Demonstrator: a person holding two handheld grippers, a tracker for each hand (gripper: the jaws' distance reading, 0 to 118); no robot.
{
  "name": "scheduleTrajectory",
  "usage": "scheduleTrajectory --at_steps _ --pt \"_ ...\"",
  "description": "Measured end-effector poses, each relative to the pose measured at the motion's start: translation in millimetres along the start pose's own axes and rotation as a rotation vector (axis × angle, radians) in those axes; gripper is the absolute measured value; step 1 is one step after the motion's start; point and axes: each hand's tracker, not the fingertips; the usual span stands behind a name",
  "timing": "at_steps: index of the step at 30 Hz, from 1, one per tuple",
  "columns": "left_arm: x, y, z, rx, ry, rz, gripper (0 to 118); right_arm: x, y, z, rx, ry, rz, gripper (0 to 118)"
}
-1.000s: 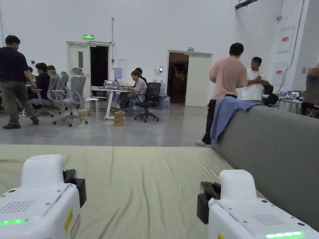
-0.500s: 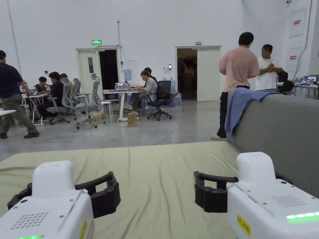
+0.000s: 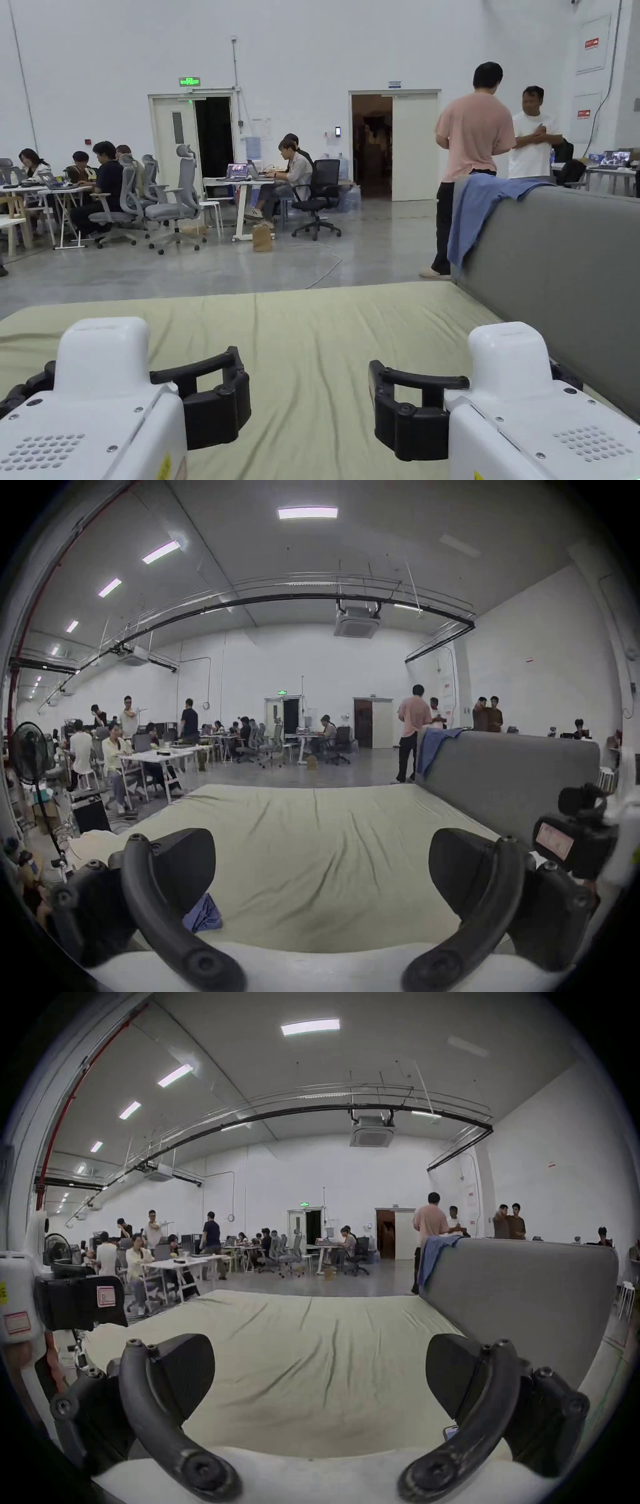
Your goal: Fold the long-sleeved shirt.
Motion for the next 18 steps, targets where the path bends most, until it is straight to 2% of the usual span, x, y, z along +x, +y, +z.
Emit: scheduleTrajectory --at_steps 18 --pt "3 3 3 -0.003 -0.022 -0.030 118 -1 12 4 0.020 -0.013 -0.017 118"
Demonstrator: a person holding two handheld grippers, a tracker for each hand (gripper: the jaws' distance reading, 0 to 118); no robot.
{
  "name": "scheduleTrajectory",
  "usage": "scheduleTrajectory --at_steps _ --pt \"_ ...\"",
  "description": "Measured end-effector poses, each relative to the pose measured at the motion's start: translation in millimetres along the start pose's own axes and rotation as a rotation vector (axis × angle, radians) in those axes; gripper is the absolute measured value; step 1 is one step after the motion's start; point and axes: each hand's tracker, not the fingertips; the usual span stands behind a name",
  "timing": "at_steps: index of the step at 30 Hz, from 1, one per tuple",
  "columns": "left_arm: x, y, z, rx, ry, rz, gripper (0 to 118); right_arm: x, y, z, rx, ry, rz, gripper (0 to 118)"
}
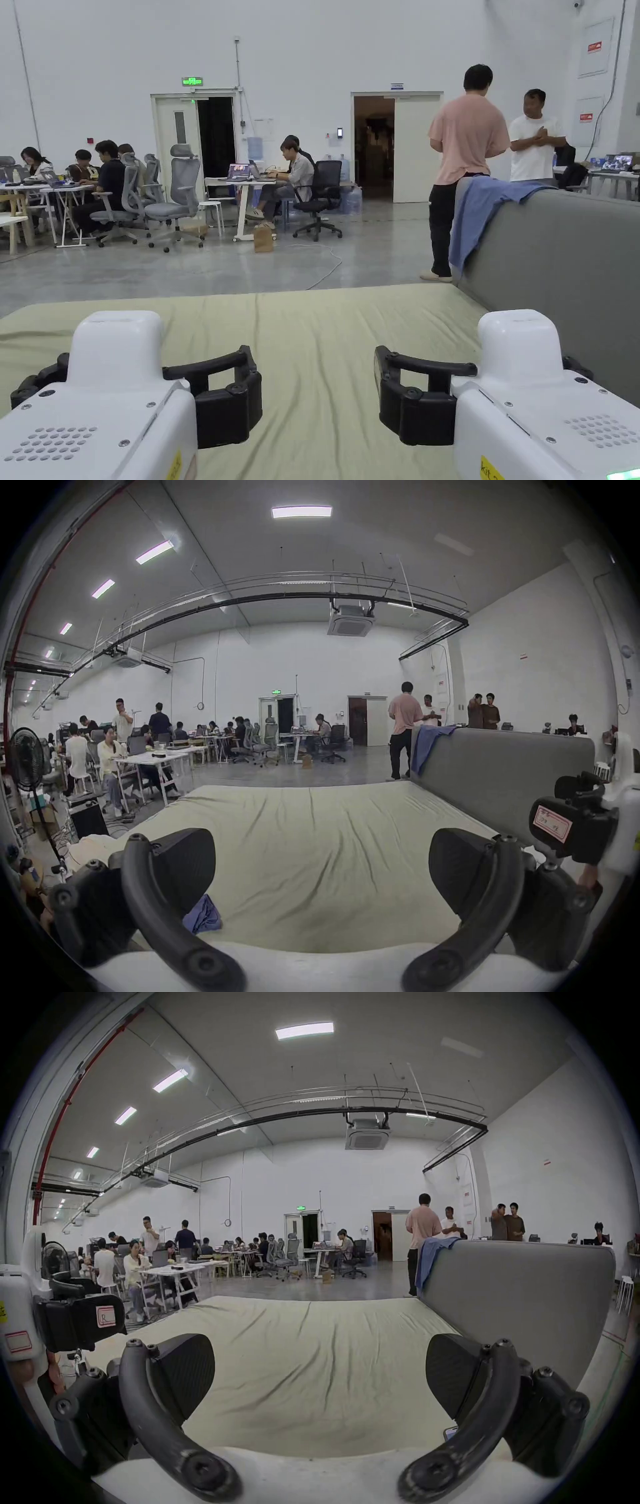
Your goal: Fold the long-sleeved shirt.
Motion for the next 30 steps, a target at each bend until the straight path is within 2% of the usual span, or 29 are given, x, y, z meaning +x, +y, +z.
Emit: scheduleTrajectory --at_steps 14,30 --pt "-2 0 -1 -0.014 -0.010 -0.006 118 -9 0 1 0.003 -0.013 0.035 118" --pt "2 -3 -3 -0.053 -0.047 0.020 118 -11 -4 -4 -0.034 -0.037 0.030 118"
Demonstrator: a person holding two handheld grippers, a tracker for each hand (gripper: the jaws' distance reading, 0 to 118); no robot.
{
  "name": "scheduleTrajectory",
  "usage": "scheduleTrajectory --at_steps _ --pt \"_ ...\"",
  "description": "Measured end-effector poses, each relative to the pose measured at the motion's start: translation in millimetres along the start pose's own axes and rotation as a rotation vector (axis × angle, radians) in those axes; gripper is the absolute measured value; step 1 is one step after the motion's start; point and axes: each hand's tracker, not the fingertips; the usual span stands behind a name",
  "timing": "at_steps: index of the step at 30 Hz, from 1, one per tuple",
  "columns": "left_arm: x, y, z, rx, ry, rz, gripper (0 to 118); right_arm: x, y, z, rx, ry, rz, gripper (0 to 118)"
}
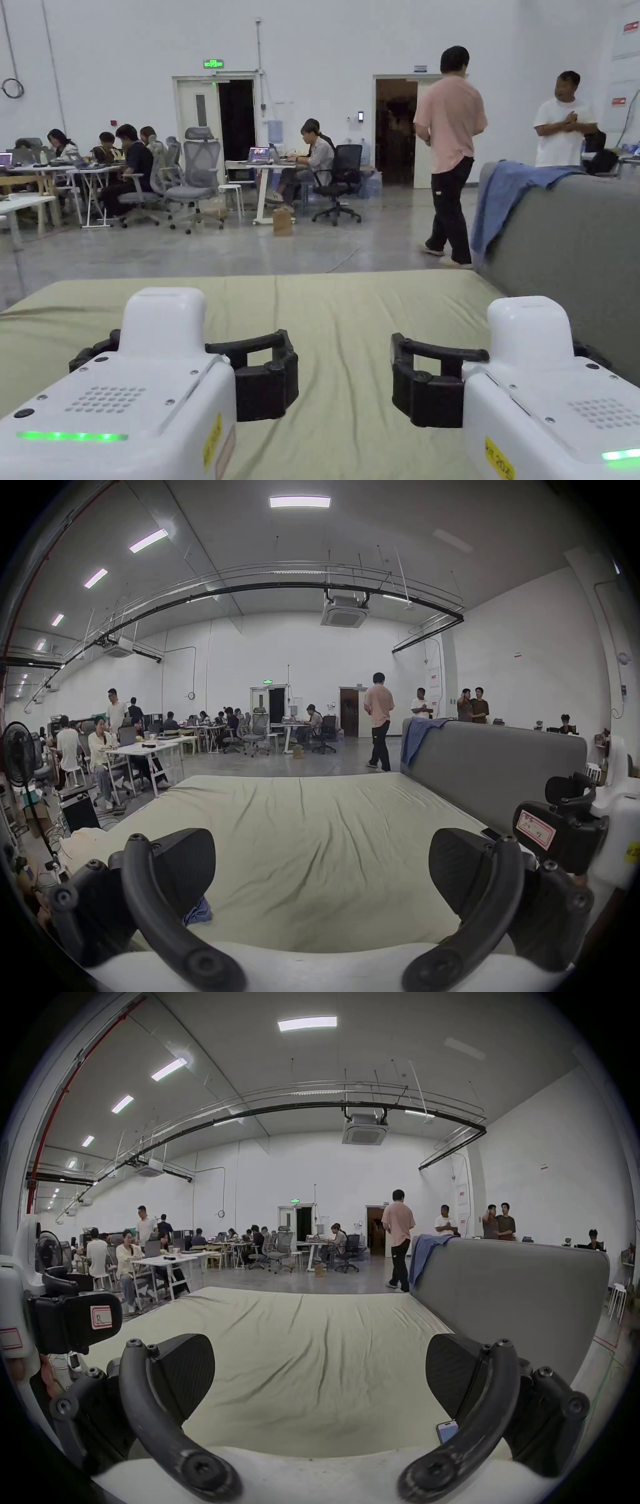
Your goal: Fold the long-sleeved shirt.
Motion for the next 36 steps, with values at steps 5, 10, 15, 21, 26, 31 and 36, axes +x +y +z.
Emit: scheduleTrajectory --at_steps 5,10,15,21,26,31,36 --pt "-1.1 -0.6 -1.3 -0.008 -0.010 0.009 118 -1.5 -0.6 -3.7 -0.011 -0.012 0.004 118" --pt "-2.8 0.2 -1.8 -0.006 -0.007 0.011 118 -0.9 0.9 -5.2 -0.018 -0.018 -0.006 118" --pt "-3.4 -0.8 -2.5 -0.011 -0.014 0.016 118 -0.9 1.9 -5.9 -0.022 -0.018 -0.009 118" --pt "-2.4 -0.1 -2.7 -0.014 -0.021 0.016 118 -2.5 2.2 -6.9 -0.024 -0.014 -0.002 118" --pt "-2.5 0.9 -2.5 -0.012 -0.022 0.014 118 -1.1 2.7 -7.0 -0.021 -0.005 -0.018 118" --pt "-3.2 1.6 -3.2 -0.012 -0.021 0.017 118 -0.5 5.2 -5.7 -0.019 -0.003 -0.025 118" --pt "-2.4 1.7 -3.2 -0.014 -0.024 0.016 118 -3.5 3.6 -3.3 -0.022 0.001 0.006 118"
